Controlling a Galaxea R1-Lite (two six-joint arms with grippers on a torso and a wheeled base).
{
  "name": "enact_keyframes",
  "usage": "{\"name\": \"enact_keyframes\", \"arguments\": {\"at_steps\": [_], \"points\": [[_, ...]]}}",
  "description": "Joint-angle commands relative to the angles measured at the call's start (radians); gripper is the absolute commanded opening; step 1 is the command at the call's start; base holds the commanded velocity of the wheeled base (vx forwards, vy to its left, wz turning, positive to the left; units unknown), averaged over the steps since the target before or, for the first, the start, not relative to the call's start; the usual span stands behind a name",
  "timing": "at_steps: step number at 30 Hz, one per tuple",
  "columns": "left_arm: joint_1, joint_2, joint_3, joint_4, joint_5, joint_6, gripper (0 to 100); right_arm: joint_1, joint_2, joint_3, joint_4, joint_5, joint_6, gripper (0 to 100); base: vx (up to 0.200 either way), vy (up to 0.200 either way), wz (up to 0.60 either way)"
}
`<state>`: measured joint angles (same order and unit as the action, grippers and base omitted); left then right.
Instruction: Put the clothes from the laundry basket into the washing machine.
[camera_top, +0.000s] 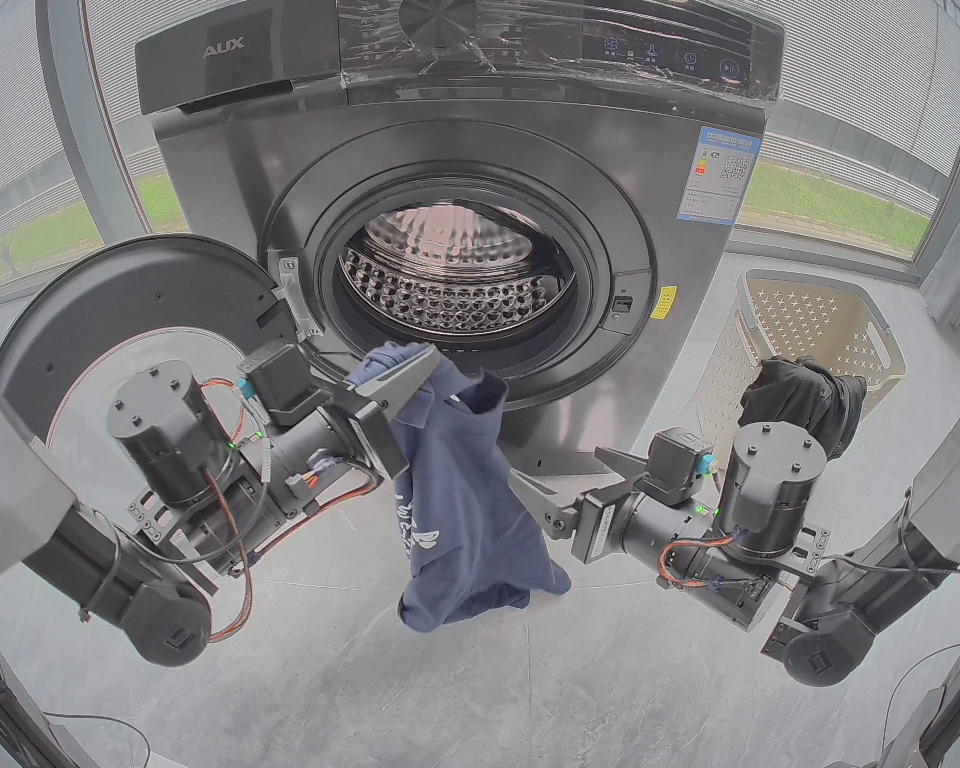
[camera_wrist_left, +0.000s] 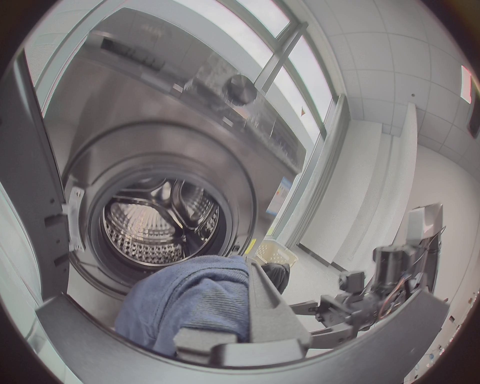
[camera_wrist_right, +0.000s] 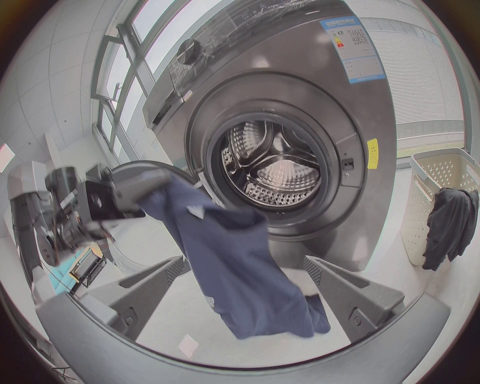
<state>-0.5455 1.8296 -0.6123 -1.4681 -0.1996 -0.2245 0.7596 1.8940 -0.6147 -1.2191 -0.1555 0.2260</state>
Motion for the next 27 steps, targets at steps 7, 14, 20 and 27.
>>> {"name": "enact_keyframes", "arguments": {"at_steps": [7, 14, 20, 27], "points": [[-0.013, -0.101, 0.069, -0.063, -0.011, 0.008, 0, -0.075, 0.022, 0.046, 0.0, 0.022, -0.027, 100, 0.0, 0.0, 0.0], [-0.025, -0.145, 0.079, -0.063, -0.063, 0.007, 0, -0.074, 0.076, 0.036, -0.023, 0.022, -0.028, 100, 0.0, 0.0, 0.0], [-0.033, -0.154, 0.082, -0.064, -0.067, 0.008, 0, -0.069, 0.143, -0.013, -0.059, 0.024, -0.036, 100, 0.0, 0.0, 0.0], [-0.034, -0.153, 0.095, -0.069, -0.067, 0.008, 0, -0.095, 0.224, -0.206, -0.045, 0.011, -0.034, 100, 0.0, 0.0, 0.0]]}}
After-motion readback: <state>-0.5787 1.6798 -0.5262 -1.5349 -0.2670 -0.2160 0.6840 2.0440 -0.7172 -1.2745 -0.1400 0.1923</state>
